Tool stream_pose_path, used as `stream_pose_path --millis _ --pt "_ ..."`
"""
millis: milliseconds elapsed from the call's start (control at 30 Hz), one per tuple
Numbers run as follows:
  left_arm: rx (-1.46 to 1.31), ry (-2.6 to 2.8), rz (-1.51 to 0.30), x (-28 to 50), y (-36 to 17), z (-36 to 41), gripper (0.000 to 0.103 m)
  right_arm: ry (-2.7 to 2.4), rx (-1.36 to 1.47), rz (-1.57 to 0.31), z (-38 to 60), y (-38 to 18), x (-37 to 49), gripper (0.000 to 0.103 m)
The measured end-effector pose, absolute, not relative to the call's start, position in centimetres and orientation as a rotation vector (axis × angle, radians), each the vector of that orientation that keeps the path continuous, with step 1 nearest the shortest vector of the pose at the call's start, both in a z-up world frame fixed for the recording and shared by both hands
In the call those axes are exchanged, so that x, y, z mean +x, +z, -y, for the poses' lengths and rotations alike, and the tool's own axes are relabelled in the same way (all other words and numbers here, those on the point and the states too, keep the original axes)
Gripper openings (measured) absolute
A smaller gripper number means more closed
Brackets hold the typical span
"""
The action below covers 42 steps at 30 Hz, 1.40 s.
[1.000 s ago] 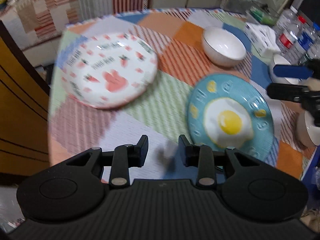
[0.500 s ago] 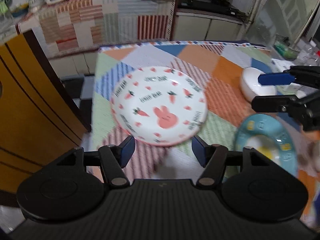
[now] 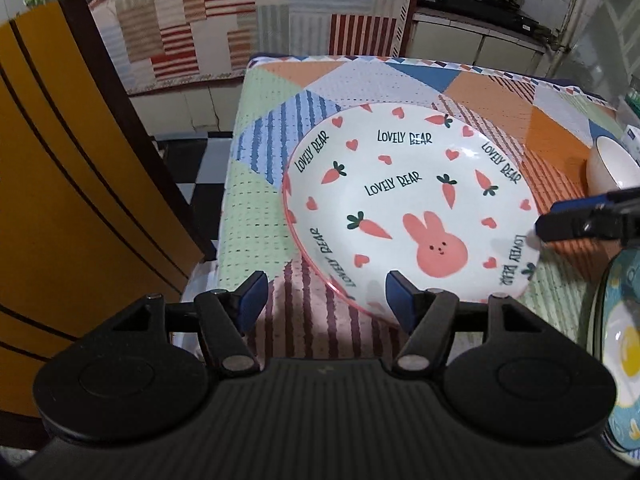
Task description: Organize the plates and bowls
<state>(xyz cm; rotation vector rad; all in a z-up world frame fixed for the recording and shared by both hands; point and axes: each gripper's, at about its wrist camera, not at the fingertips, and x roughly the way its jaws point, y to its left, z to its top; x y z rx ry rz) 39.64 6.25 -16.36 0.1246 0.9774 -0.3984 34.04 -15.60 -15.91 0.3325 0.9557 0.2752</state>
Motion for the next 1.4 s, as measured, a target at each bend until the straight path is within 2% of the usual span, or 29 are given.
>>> stream_pose_path --millis 133,167,200,233,300,400,767,967,1400 --pt "0.095 -0.4 -1.004 40.8 -17.1 -6.2 0.06 0.267 0.347 -0.968 15.6 -17.4 35.0 0.058" --pt "0.089 -0.403 -1.01 41.1 -17.3 -6.2 0.055 0.266 0.351 -0.967 15.7 -17.6 35.3 0.054" --pt "0.09 -0.406 -1.018 41.3 -17.4 -6.1 0.044 0.261 0.358 -0.961 15.7 -17.9 35.5 0.051" --pt "0.088 -0.413 -1.018 41.5 -17.4 -6.0 0.042 0.253 0.366 -0.956 15.9 -18.0 35.8 0.049" --pt "0.072 -0.418 -1.02 41.8 -17.5 -5.9 0.03 0.241 0.383 -0.95 16.2 -18.3 36.3 0.036" --pt "0.051 -0.414 -1.027 42.1 -17.6 -5.8 0.03 0.241 0.402 -0.953 16.5 -18.5 36.9 0.018" --pt "-0.021 -0.408 -1.05 42.0 -17.4 -6.3 0.028 0.262 0.39 -0.944 16.0 -19.2 37.5 0.018" --pt "-0.069 -0.386 -1.041 38.5 -14.7 -7.2 0.027 0.331 0.236 -0.89 15.0 -16.2 34.9 0.019" --pt "-0.029 -0.473 -0.983 29.0 -8.3 -6.0 0.028 0.344 0.172 -0.75 15.8 -9.9 24.3 0.02"
